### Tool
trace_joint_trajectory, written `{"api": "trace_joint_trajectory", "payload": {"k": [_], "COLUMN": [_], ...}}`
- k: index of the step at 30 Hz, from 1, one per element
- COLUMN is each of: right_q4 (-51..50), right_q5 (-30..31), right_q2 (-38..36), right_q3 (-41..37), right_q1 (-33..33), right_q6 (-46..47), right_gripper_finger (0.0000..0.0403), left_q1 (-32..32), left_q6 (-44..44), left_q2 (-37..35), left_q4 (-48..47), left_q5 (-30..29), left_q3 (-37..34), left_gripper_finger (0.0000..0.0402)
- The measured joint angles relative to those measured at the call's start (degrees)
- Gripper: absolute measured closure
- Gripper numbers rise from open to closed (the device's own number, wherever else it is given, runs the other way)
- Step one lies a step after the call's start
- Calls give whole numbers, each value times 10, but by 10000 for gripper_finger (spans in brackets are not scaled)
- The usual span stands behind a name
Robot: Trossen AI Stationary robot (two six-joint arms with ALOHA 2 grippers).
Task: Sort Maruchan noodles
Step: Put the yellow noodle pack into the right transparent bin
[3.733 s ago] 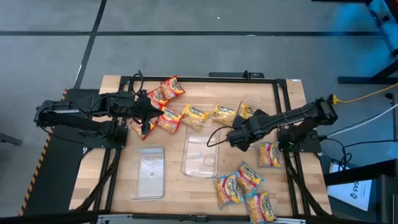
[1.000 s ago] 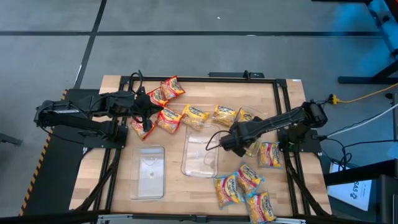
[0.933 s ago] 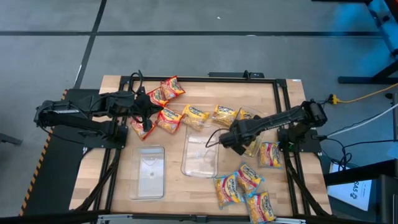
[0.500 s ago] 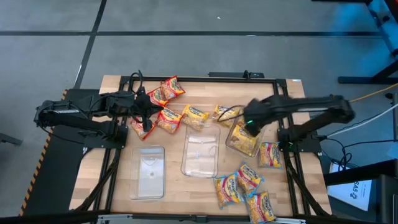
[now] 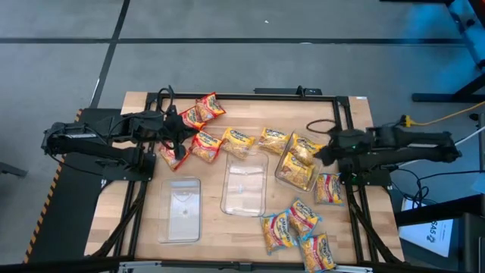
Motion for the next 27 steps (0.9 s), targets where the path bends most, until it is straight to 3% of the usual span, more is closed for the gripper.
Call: {"api": "trace_joint_trajectory", "payload": {"k": [3,11,19,27], "right_q4": [121,60,-9,-60], "right_q5": [-4,7,45,10], "right_q2": [37,216,404,489], "right_q3": [-53,-14,109,145], "right_q1": [0,-4,-4,-3], "right_q6": [-33,-79,-188,-240], "right_gripper_finger": [274,274,274,274], "left_q1": [0,0,0,0], "left_q6": [0,3,4,4], "left_q2": [1,1,1,1], "left_q4": [4,16,8,3], "left_q5": [-5,-4,-3,1], "left_q3": [0,0,0,0], "left_gripper_finger": [401,401,401,401]}}
